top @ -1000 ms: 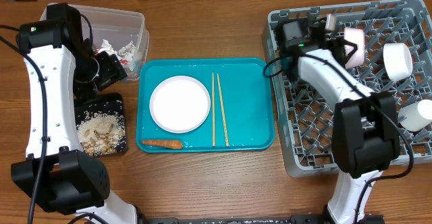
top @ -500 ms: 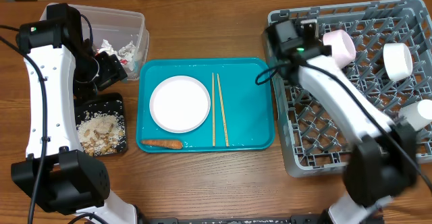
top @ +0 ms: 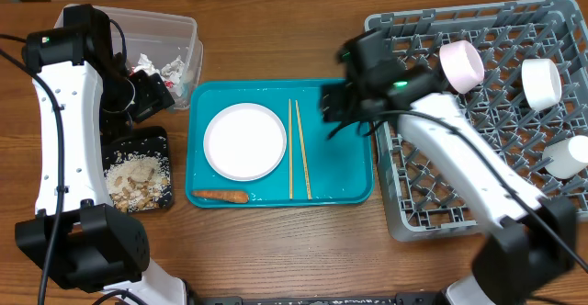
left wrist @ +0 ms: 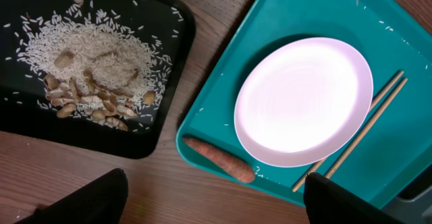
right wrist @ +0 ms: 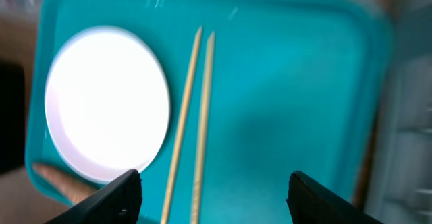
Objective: Sort waste into correct bins and load items into the dishwasher
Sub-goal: 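Reach right gripper to a wooden chopstick on the teal tray and grasp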
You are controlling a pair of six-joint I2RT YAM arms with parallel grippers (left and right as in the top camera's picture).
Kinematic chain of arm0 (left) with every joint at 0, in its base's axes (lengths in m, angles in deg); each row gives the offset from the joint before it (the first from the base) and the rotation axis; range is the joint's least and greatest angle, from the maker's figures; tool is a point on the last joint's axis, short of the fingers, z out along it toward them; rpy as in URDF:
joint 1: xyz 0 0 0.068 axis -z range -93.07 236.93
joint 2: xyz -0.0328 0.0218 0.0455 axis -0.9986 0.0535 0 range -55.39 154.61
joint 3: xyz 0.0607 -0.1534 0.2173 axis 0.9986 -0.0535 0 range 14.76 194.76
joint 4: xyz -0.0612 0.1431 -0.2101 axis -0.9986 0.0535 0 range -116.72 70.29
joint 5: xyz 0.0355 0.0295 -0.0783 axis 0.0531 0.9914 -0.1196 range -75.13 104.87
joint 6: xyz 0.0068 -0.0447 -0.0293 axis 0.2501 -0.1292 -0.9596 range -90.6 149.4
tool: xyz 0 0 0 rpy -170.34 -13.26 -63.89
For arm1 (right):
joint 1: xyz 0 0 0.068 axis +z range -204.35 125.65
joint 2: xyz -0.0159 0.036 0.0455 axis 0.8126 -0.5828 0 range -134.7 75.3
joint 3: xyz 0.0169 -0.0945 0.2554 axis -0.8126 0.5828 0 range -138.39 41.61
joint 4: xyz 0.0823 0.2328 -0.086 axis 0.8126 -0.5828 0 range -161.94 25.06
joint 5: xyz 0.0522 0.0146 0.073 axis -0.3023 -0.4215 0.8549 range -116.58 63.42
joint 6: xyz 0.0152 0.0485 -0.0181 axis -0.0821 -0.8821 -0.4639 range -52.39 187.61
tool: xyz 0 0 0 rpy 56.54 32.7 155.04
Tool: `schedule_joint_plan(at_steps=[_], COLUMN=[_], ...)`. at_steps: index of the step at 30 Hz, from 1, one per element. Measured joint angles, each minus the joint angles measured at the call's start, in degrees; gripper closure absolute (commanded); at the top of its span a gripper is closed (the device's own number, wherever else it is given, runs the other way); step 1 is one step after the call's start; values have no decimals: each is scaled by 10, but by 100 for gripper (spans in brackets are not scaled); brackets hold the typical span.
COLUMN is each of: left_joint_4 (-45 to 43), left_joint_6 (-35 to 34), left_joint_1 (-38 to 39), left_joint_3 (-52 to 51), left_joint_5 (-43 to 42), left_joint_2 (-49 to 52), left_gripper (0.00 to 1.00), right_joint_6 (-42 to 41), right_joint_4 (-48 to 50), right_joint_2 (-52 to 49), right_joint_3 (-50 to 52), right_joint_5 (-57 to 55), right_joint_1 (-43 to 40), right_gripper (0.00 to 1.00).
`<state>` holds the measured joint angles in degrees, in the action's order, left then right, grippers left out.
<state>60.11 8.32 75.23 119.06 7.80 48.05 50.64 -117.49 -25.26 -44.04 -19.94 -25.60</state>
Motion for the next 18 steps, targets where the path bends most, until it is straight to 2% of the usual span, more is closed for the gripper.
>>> schedule_joint_plan(at_steps=[7,13,17,18], left_joint_4=[0,0,0,0], left_joint_6=[0,0,0,0], left_joint_1=[0,0,0,0], left_joint_3=[0,0,0,0], left_joint_5=[0,0,0,0], left_joint_2=[0,0,0,0], left_gripper=[14,14,14,13], right_joint_6=[-9,-20,-25,-26], right_joint_4=[-10,-11,-11,-12], right_joint_2=[-84,-141,-173,-182], right_joint_3=[5,7,7,7], right_joint_5=[-17,-59,-70,-71], right_joint_1=[76,109,111,111], right_gripper=[35,39,46,50])
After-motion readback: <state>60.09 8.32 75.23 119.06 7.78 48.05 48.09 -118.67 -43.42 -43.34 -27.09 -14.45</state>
